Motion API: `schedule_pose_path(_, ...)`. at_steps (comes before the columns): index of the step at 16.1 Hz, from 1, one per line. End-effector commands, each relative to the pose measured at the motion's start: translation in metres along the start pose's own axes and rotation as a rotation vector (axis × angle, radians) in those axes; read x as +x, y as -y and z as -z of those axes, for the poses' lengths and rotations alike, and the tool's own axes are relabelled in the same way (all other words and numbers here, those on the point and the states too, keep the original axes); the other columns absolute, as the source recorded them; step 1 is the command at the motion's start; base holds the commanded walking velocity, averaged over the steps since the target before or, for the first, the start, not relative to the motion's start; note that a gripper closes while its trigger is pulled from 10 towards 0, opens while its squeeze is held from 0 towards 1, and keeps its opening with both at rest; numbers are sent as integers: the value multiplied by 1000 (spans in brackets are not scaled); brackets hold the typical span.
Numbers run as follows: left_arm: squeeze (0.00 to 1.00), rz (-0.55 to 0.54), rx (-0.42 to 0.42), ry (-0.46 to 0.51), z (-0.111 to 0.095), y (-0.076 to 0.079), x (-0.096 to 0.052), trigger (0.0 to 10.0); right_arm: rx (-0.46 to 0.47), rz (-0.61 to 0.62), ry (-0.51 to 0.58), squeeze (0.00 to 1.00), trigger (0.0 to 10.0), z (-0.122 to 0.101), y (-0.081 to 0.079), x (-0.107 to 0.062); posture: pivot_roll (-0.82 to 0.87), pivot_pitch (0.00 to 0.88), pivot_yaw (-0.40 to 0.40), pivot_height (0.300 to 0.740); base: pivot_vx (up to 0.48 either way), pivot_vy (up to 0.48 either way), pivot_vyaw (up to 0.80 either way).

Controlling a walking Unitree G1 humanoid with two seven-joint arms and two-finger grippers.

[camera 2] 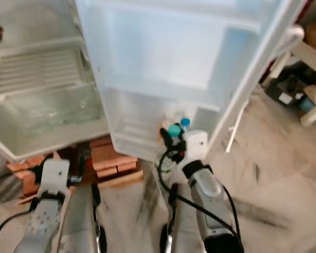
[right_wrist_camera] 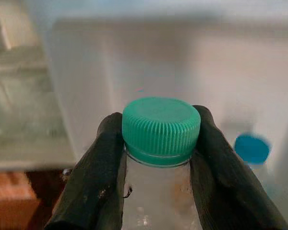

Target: Restocking fridge

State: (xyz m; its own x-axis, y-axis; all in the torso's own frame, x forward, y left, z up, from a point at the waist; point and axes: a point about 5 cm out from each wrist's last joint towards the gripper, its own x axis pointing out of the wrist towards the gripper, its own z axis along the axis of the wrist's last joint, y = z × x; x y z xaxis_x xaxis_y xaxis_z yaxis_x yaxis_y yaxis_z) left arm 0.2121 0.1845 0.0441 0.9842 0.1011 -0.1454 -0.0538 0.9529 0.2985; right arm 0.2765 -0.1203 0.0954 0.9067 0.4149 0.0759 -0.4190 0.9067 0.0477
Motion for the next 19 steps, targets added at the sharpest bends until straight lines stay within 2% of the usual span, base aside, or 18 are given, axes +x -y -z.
schedule_pose_path(1,0,5,13,-3,-1,0,-4,10000,-28,-26,29,0,10000,-8,-2,7,127,142,-50,491,0,0,0)
schedule_pose_path(5,0,24,7,-24,-6,1,-14,10000,-80,-58,86,0,10000,-23,-6,32,151,175,-64,491,0,0,545)
schedule_pose_path(7,0,56,-15,-59,-3,3,-23,10000,-53,-64,113,0,10000,-28,-6,40,172,194,-65,491,0,0,741)
schedule_pose_path(10,0,96,-4,-96,2,3,-30,10000,-70,-86,150,0,10000,-37,-9,55,183,204,-62,491,0,0,0)
schedule_pose_path(11,0,104,4,-101,-1,3,-30,10000,-136,-61,190,0,10000,-45,-8,65,193,214,-59,491,0,0,0)
schedule_pose_path(13,0,119,17,-106,-2,3,-31,10000,-214,-44,223,0,10000,-54,-7,76,196,216,-58,491,0,0,0)
schedule_pose_path(14,0,122,23,-103,-5,2,-31,10000,-267,-24,268,0,10000,-65,-6,84,211,224,-55,491,0,0,0)
schedule_pose_path(17,0,118,27,-103,-7,0,-31,10000,-447,42,399,0,10000,-94,-1,91,224,229,-59,491,0,0,0)
schedule_pose_path(19,0,106,26,-104,-8,-2,-30,10000,-560,110,445,0,10000,-101,7,90,227,230,-60,491,0,0,0)
